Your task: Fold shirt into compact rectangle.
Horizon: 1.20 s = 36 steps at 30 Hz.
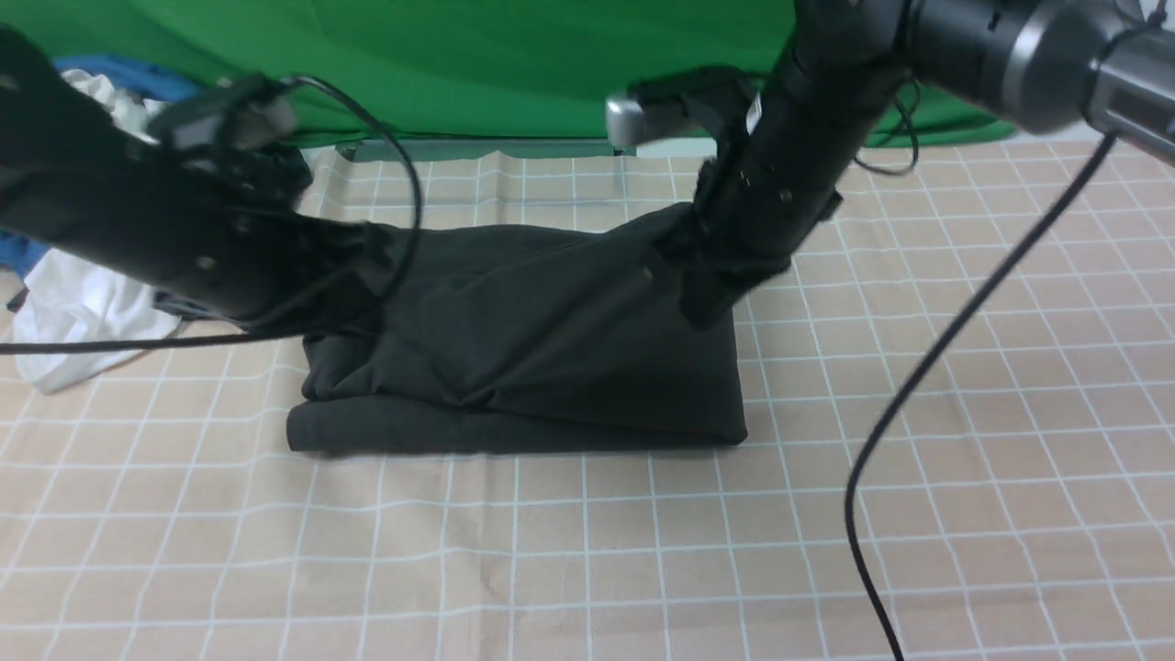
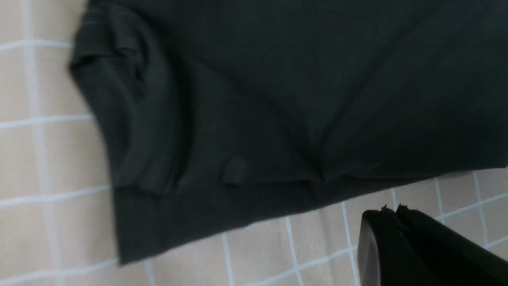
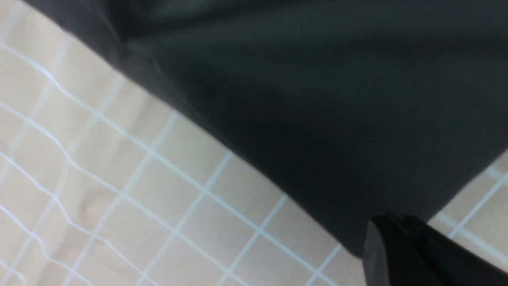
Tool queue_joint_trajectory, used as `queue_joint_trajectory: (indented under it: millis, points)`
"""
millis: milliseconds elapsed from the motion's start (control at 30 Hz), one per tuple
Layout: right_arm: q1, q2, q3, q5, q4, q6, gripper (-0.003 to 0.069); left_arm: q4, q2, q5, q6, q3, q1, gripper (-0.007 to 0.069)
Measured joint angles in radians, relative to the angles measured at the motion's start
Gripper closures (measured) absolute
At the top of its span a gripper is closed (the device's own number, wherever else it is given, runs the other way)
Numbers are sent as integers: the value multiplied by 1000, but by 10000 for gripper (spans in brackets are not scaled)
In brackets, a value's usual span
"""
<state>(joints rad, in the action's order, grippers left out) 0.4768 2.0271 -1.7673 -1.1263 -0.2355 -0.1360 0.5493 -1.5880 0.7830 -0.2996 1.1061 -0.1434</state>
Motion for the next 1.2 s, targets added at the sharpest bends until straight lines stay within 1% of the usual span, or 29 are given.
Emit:
queue_joint_trajectory:
  millis: [133, 167, 300, 367, 433, 500, 533, 600, 933, 1067, 1200]
  points:
    - [0, 3, 109, 76, 2, -2, 620, 7, -102, -62, -6, 20, -67, 606]
    - [0, 10, 151, 115, 3, -3, 620, 10, -156, -98, -1, 40, -91, 606]
    - [0, 13, 194, 182, 3, 0, 620, 9, -235, -120, 11, 82, -106, 606]
    - [0, 13, 203, 199, 3, 0, 620, -25, -260, -120, 48, 88, -104, 606]
    - [0, 18, 207, 211, 3, 0, 620, -119, -274, -99, 129, 89, -99, 606]
    - [0, 22, 208, 214, 3, 0, 620, -171, -279, -87, 174, 89, -98, 606]
    - [0, 32, 209, 216, 2, 0, 620, -249, -281, -72, 248, 89, -97, 606]
    - [0, 43, 209, 216, -1, 0, 620, -295, -281, -59, 291, 89, -97, 606]
    - [0, 52, 209, 209, -3, 3, 620, -363, -237, -35, 323, 127, -97, 606]
    - [0, 52, 209, 209, -3, 3, 620, -433, -188, -35, 377, 187, -96, 606]
    - [0, 52, 209, 209, -3, 3, 620, -462, -196, -39, 399, 203, -94, 606]
